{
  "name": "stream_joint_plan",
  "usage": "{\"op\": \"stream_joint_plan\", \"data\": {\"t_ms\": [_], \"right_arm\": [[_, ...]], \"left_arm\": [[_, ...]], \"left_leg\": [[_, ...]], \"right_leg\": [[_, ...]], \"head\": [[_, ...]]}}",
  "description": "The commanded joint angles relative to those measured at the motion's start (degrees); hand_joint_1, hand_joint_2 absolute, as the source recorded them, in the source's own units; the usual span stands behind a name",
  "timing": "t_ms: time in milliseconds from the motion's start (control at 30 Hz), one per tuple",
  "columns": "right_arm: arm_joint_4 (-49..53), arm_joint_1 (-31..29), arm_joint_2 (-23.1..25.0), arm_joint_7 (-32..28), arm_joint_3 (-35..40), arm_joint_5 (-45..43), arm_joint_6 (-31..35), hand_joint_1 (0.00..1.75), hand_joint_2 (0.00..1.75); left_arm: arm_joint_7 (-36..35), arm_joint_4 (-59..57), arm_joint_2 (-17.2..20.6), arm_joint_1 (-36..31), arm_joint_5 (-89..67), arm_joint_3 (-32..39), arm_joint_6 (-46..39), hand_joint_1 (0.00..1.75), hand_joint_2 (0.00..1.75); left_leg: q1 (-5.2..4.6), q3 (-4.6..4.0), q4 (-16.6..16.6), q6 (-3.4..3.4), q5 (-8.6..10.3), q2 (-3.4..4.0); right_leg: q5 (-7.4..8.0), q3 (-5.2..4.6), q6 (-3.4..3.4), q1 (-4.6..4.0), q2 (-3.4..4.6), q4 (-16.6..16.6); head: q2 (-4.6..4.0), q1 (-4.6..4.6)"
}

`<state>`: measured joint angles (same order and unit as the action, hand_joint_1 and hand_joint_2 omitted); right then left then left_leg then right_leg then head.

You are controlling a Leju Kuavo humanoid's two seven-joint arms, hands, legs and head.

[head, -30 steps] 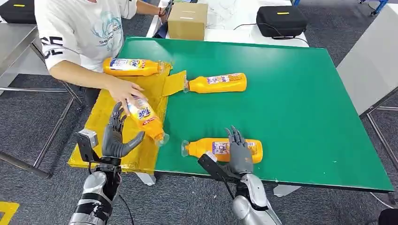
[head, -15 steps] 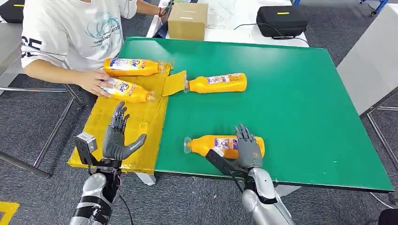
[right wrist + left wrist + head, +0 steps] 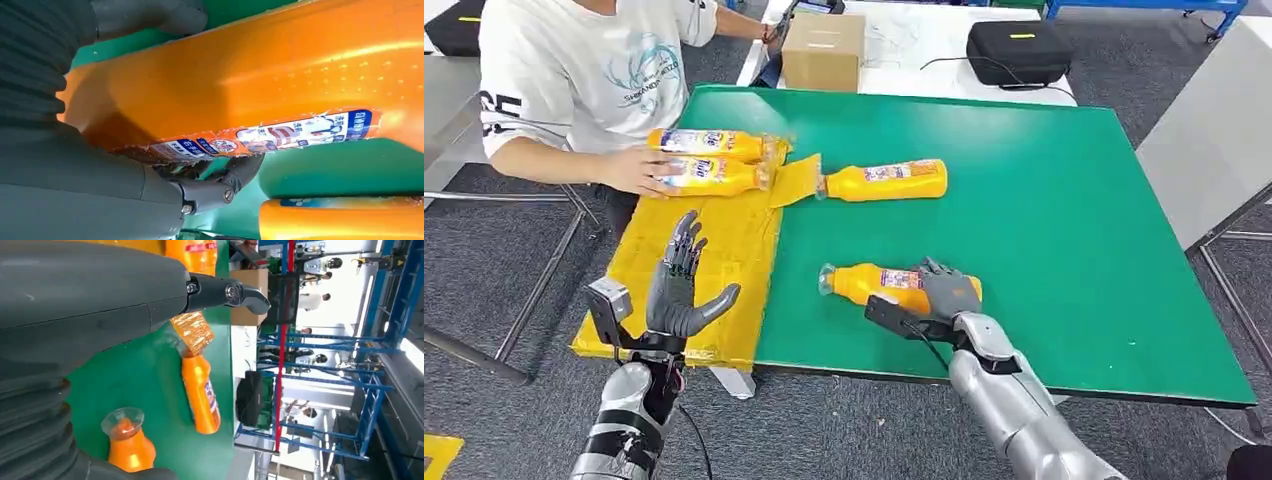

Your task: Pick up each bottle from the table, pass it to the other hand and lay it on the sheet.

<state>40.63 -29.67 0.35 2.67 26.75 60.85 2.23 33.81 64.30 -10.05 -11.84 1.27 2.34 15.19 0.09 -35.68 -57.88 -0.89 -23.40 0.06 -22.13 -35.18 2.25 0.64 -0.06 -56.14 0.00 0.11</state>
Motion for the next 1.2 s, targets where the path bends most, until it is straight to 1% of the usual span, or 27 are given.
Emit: {"op": "stream_joint_plan", "data": {"t_ms": [33,133,200,267,300,367,433,500,567,600,667,700,767,967,1033,1067,1100,1200], "right_arm": [[-13.89,-3.71,-0.11,-4.62,3.09,-5.90,-4.82,1.75,1.75],[-12.45,-3.78,0.58,-7.39,1.83,-10.15,-3.78,1.75,1.75],[-9.99,-2.92,1.47,-7.92,0.90,-13.08,-2.45,1.75,1.75],[-5.98,-1.32,2.98,-9.63,-0.81,-16.31,1.83,1.75,1.75],[-3.74,-0.39,4.12,-9.88,-1.19,-17.63,2.92,1.75,1.75],[1.51,1.76,6.50,-11.41,-1.86,-20.39,6.40,1.75,1.75],[3.96,2.58,7.56,-11.04,-0.85,-20.89,7.56,1.75,1.75],[5.45,2.73,9.06,-12.17,-0.21,-22.27,8.80,1.75,1.75],[6.85,2.80,10.69,-13.45,-0.04,-23.14,13.48,1.75,1.75],[6.93,2.73,10.83,-13.30,0.02,-23.12,13.54,1.75,1.75],[8.22,2.92,11.40,-14.59,0.23,-25.96,14.40,1.75,1.75],[8.50,2.79,11.78,-14.88,0.65,-26.74,15.20,1.75,1.75],[8.12,2.22,12.56,-14.75,1.42,-27.66,14.78,1.75,1.75],[6.42,0.93,13.92,-14.75,3.59,-26.44,14.98,1.75,1.75],[5.34,0.50,14.25,-14.58,3.71,-26.52,15.28,1.75,1.75],[4.86,0.29,14.20,-14.82,3.84,-26.76,15.51,1.75,1.75],[4.65,0.19,14.09,-14.98,3.96,-27.00,15.62,1.75,1.75],[3.94,-0.35,14.58,-15.03,4.92,-26.75,15.20,1.75,1.75]], "left_arm": [[0.83,-8.38,1.05,-4.83,0.24,0.69,1.80,0.00,1.75],[0.91,-10.16,1.23,-5.87,-0.43,0.29,0.80,0.00,1.75],[0.60,-10.81,1.35,-6.21,-1.02,-0.25,-0.42,0.00,1.75],[-1.54,-11.53,1.71,-6.58,-2.69,-1.36,-2.64,0.00,1.75],[-1.95,-11.70,1.57,-6.74,-3.19,-1.75,-3.98,0.00,1.75],[-4.21,-12.80,1.32,-7.41,-3.71,-2.54,-5.49,0.00,1.75],[-4.57,-13.43,1.20,-7.85,-3.90,-3.31,-6.25,0.00,1.75],[-5.56,-14.34,1.05,-8.52,-3.97,-4.08,-6.86,0.00,1.75],[-6.61,-14.85,0.75,-9.00,-3.84,-5.07,-7.62,0.00,1.75],[-6.67,-14.84,0.68,-9.02,-3.82,-5.12,-7.68,0.00,1.75],[-7.75,-14.73,0.87,-9.21,-3.66,-6.77,-8.62,0.00,1.75],[-8.07,-14.64,0.81,-9.27,-3.10,-7.27,-8.89,0.00,1.75],[-9.00,-14.73,0.48,-9.67,-2.38,-8.02,-8.88,0.00,1.75],[-9.06,-14.14,-0.02,-10.02,-1.83,-8.86,-8.99,0.00,1.75],[-9.26,-13.69,0.06,-9.86,-1.84,-9.19,-9.10,0.00,1.75],[-9.40,-13.52,0.23,-9.76,-1.74,-9.45,-9.23,0.00,1.75],[-9.49,-13.46,0.36,-9.71,-1.63,-9.64,-9.34,0.00,1.75],[-9.59,-13.13,0.31,-9.77,-1.47,-10.23,-9.23,0.00,1.75]], "left_leg": [[0.06,0.18,0.11,0.04,0.07,-0.15],[0.07,0.31,0.16,0.04,0.10,-0.24],[0.03,0.38,0.08,0.02,0.06,-0.08],[0.08,0.41,0.16,0.07,0.08,-0.11],[0.07,0.40,0.13,0.06,0.07,-0.09],[0.08,0.41,0.13,0.10,0.01,0.09],[0.08,0.34,0.06,0.08,0.01,0.11],[0.06,0.24,0.02,0.06,0.02,0.09],[0.07,0.16,0.04,0.08,0.02,0.06],[0.10,0.15,0.00,0.11,-0.03,0.06],[0.10,0.05,-0.03,0.09,-0.03,0.02],[0.07,-0.14,-0.01,0.07,0.05,0.06],[0.08,-0.22,-0.01,0.07,0.02,0.01],[0.06,-0.26,-0.05,0.10,-0.06,0.01],[0.04,-0.44,0.01,0.08,0.04,0.05],[0.05,-0.33,-0.02,0.11,-0.04,0.06],[0.04,-0.51,0.01,0.07,0.05,0.04],[0.05,-0.43,-0.01,0.09,0.00,0.06]], "right_leg": [[0.03,0.23,-0.08,-0.06,-0.15,0.13],[0.05,0.37,-0.06,-0.08,-0.23,0.15],[0.07,0.41,0.01,-0.04,-0.09,0.06],[0.10,0.47,-0.04,-0.09,-0.10,0.16],[0.09,0.44,-0.02,-0.08,-0.09,0.11],[0.10,0.39,-0.07,-0.09,0.06,0.08],[0.15,0.31,-0.10,-0.10,0.06,0.03],[0.14,0.19,-0.09,-0.08,0.04,-0.04],[0.13,0.10,-0.11,-0.08,0.01,-0.07],[0.08,0.10,-0.15,-0.13,0.01,-0.09],[0.04,0.05,-0.14,-0.12,-0.03,-0.14],[0.11,-0.13,-0.10,-0.08,0.02,-0.13],[0.08,-0.19,-0.10,-0.09,-0.02,-0.12],[0.01,-0.19,-0.15,-0.07,-0.01,-0.16],[0.12,-0.39,-0.12,-0.05,0.02,-0.10],[0.04,-0.30,-0.16,-0.06,0.04,-0.14],[0.13,-0.46,-0.11,-0.05,0.01,-0.10],[0.08,-0.40,-0.13,-0.06,0.03,-0.12]], "head": [[0.00,0.02],[0.00,0.00],[0.00,0.00],[0.00,0.00],[0.00,0.02],[0.00,0.02],[0.00,0.00],[0.00,0.00],[0.00,-0.02],[0.00,0.00],[0.00,0.02],[0.00,-0.02],[0.00,0.00],[0.00,0.00],[0.00,0.00],[0.00,0.00],[0.00,0.00],[0.00,0.00]]}}
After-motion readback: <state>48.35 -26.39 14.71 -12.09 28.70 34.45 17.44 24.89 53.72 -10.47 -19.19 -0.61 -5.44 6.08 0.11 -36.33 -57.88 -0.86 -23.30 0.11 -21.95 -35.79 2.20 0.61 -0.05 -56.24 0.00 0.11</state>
